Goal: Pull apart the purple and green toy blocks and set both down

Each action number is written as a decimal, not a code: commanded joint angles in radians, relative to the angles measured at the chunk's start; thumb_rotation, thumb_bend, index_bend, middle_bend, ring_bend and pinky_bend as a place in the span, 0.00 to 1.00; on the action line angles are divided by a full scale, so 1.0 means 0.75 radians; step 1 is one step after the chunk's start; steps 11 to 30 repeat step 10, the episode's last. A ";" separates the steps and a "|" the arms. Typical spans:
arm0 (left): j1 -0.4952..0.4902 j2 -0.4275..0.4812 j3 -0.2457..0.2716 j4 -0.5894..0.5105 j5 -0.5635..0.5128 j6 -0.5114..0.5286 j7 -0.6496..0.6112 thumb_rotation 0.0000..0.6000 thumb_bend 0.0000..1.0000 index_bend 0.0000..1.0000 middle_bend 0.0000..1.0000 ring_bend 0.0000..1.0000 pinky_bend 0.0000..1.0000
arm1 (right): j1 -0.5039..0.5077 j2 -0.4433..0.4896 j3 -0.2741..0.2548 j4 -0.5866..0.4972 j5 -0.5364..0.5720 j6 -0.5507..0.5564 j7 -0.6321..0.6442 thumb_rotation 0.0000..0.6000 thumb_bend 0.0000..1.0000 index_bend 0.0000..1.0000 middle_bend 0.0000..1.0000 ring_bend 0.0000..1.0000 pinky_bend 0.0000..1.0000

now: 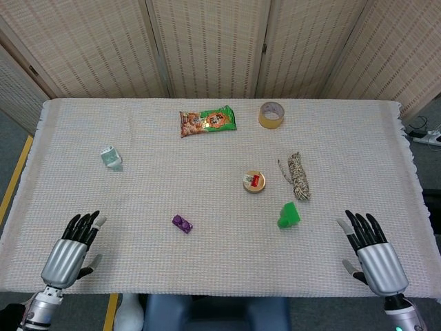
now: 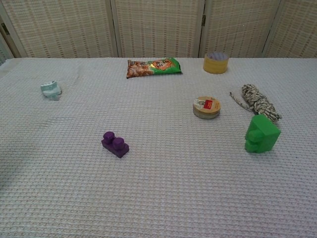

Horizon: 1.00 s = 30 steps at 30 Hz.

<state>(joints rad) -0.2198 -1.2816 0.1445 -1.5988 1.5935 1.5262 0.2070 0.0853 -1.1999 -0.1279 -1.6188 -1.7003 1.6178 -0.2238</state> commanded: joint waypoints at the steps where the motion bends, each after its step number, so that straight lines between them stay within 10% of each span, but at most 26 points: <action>1: 0.091 0.005 0.024 0.123 -0.011 0.049 -0.001 1.00 0.39 0.00 0.00 0.00 0.00 | -0.009 0.007 0.002 -0.007 -0.008 -0.006 -0.002 1.00 0.27 0.00 0.00 0.00 0.00; 30: 0.103 0.064 -0.005 0.058 -0.014 0.012 -0.030 1.00 0.39 0.00 0.00 0.00 0.00 | -0.012 0.007 0.026 -0.015 0.000 -0.057 -0.015 1.00 0.27 0.00 0.00 0.00 0.00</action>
